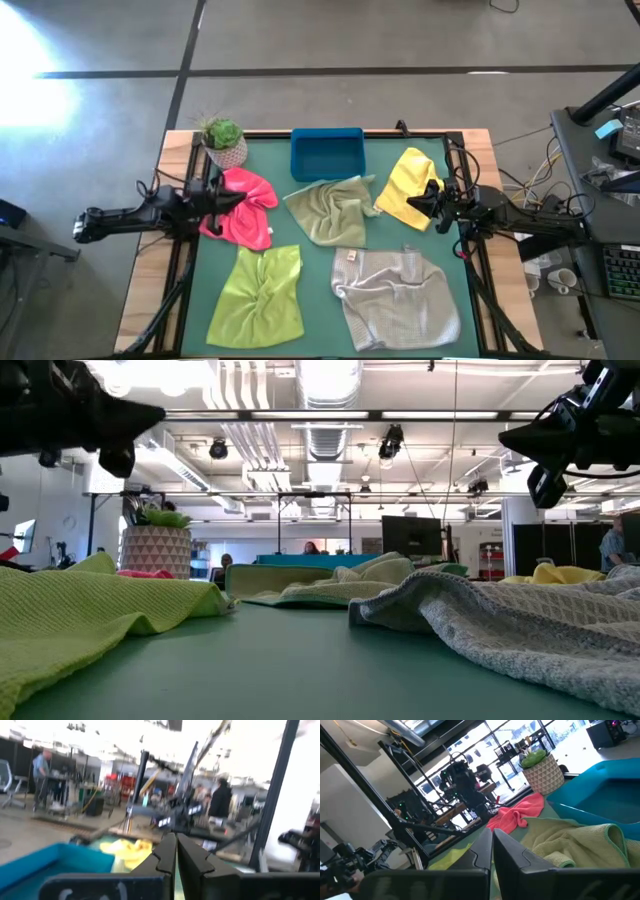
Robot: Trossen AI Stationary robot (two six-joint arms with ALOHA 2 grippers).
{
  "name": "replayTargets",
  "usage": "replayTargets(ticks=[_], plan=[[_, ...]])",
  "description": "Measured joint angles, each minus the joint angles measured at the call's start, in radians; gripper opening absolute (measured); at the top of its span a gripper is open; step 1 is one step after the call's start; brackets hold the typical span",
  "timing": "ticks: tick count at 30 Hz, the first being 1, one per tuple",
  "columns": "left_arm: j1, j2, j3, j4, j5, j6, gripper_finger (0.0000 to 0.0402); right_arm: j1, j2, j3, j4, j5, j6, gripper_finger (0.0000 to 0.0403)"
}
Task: Fold microfiber towels
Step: Fold the green microfiber towel
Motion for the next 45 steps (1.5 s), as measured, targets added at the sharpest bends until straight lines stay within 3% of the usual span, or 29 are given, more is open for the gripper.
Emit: replayTargets(ticks=[5, 18, 27, 32, 41, 45], plan=[[0.000, 0.060, 0.000, 0.148, -0.052, -0.091, 0.0010, 0.000, 0.000, 0.000, 0.000, 0.000, 0.000, 0.0009], [0.001, 0.277, 0.005, 0.562, -0.241, -0.091, 0.0110, 0.000, 0.000, 0.000, 0.000, 0.000, 0.000, 0.0009], [0.001, 0.411, 0.132, 0.565, -0.234, -0.010, 0.0114, 0.000, 0.000, 0.000, 0.000, 0.000, 0.000, 0.0009], [0.001, 0.469, 0.276, 0.340, -0.205, 0.070, 0.0114, 0.000, 0.000, 0.000, 0.000, 0.000, 0.000, 0.0009], [0.000, 0.553, 0.651, -0.519, -0.100, 0.080, 0.0114, 0.000, 0.000, 0.000, 0.000, 0.000, 0.000, 0.0009], [-0.001, 0.598, 0.789, -0.743, -0.050, 0.097, 0.0114, 0.000, 0.000, 0.000, 0.000, 0.000, 0.000, 0.0009]])
